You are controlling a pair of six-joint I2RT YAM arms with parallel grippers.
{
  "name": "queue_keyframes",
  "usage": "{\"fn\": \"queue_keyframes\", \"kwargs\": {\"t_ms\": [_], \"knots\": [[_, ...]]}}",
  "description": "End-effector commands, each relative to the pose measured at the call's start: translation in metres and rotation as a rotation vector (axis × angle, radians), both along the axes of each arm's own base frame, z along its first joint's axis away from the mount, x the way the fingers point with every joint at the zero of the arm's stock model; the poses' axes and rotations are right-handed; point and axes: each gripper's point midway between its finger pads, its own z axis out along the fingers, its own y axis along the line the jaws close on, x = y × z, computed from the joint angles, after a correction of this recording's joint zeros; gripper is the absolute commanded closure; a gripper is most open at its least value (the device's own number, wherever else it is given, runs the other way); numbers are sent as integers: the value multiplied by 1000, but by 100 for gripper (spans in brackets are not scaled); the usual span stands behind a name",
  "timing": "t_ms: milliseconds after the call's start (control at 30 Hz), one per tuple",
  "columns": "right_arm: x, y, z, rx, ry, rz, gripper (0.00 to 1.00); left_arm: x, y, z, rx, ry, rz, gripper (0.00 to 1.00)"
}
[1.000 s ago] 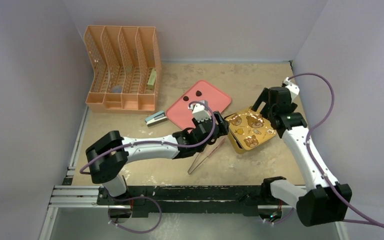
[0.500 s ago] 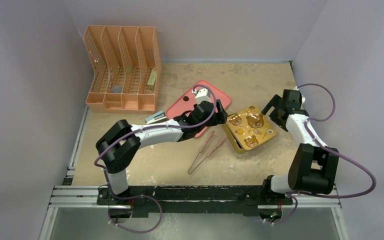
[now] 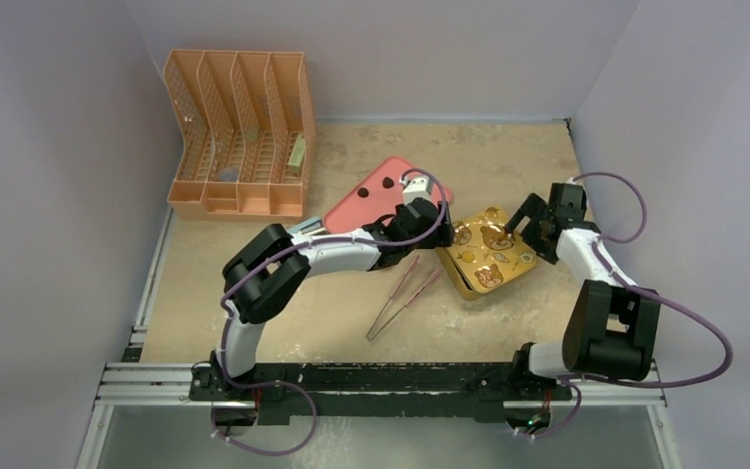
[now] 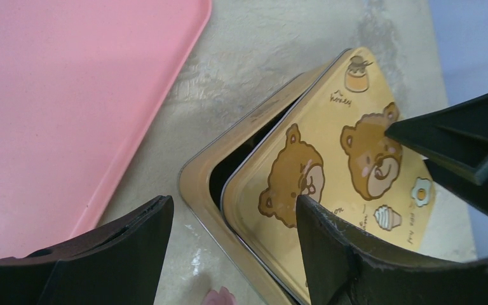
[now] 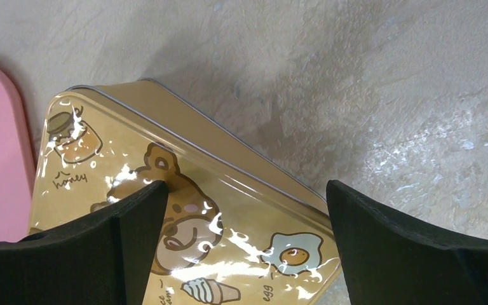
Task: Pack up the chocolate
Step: Close the box lid on the packing box.
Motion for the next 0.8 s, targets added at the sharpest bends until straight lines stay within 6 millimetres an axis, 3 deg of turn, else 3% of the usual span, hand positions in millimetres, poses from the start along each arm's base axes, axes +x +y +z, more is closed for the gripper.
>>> {"fn": "queue_keyframes", "kwargs": {"t_ms": [0, 167, 367, 633, 767], "knots": [[1, 9, 8, 35, -48, 40, 6, 10, -14, 27, -10, -73, -37, 30], [-9, 17, 8, 58, -51, 67, 12, 7, -16, 17, 7, -70, -73, 28], [-11, 23, 12, 90, -70, 72, 12, 8, -17, 11, 18, -68, -78, 28], [-11, 30, 2, 123, -58, 103, 17, 19, 3, -2, 134, -75, 6, 33], [-15, 33, -1, 135, -44, 113, 19, 19, 20, -26, 254, -11, 57, 42]]}}
